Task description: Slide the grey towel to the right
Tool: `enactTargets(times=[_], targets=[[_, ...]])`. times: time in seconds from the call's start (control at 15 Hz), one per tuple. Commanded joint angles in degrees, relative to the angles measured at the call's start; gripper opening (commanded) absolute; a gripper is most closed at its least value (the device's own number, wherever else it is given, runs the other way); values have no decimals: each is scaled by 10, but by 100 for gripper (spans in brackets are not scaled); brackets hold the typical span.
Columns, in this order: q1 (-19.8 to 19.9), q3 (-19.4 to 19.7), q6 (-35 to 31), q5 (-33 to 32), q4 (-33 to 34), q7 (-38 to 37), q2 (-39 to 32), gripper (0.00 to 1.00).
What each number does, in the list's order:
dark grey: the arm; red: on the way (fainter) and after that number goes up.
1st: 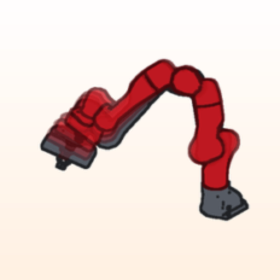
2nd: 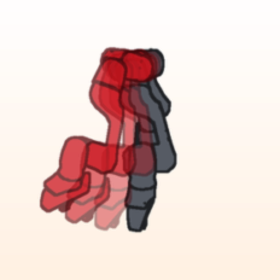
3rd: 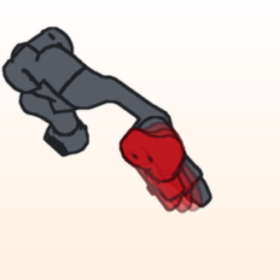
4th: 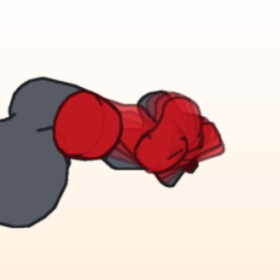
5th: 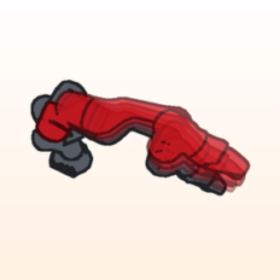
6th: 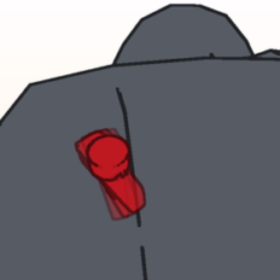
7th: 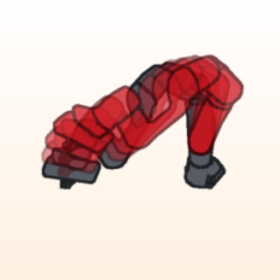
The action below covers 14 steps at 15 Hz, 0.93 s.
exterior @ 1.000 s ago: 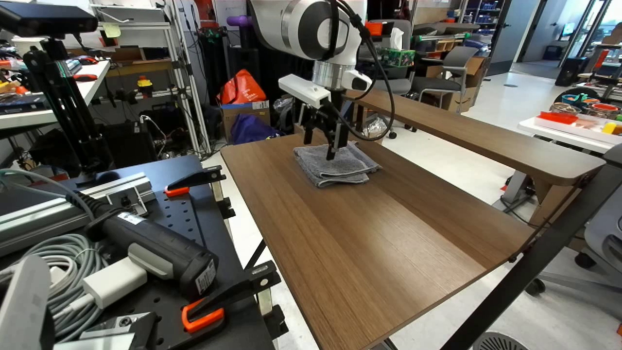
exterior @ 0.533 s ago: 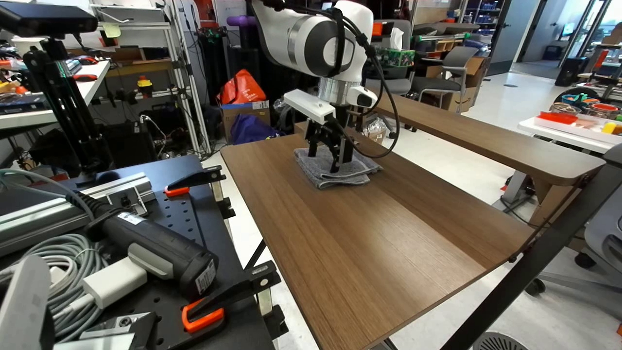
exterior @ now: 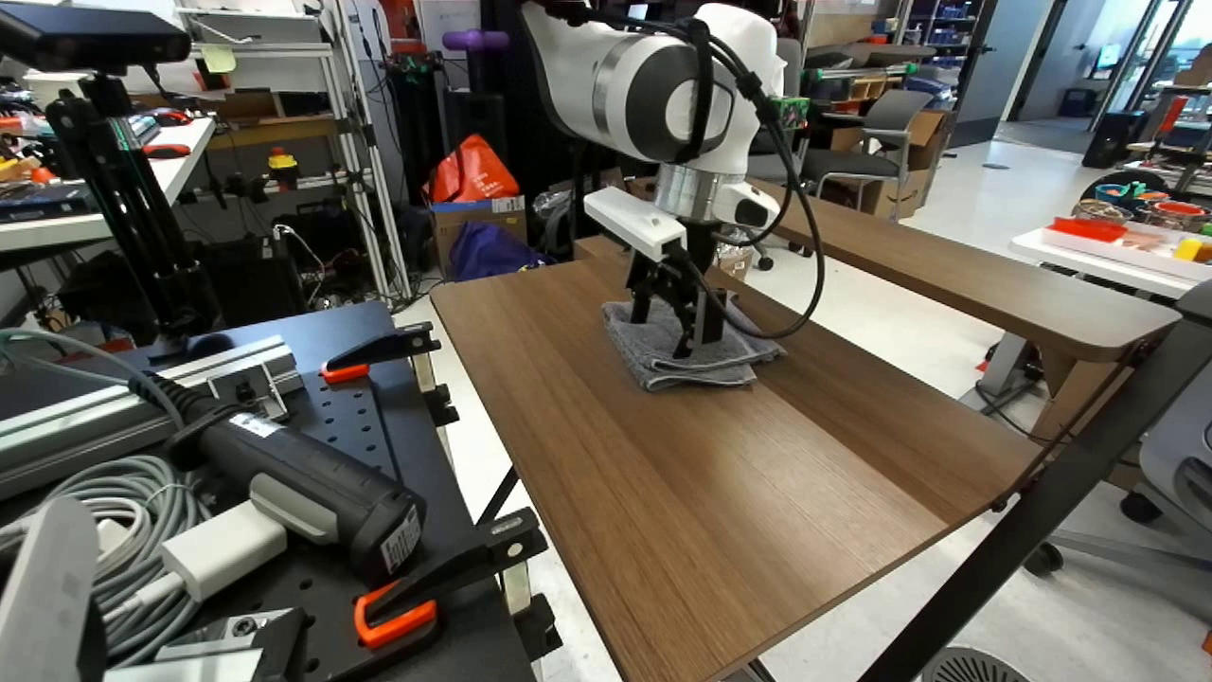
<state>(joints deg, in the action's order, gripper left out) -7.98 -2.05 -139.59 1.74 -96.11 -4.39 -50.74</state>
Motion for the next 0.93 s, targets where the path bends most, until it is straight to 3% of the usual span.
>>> enactTargets(times=[0.0,0.87], targets=[[40,6,-24,14,-32,0,8,100],[156,15,-59,99,-139,5,69,100]])
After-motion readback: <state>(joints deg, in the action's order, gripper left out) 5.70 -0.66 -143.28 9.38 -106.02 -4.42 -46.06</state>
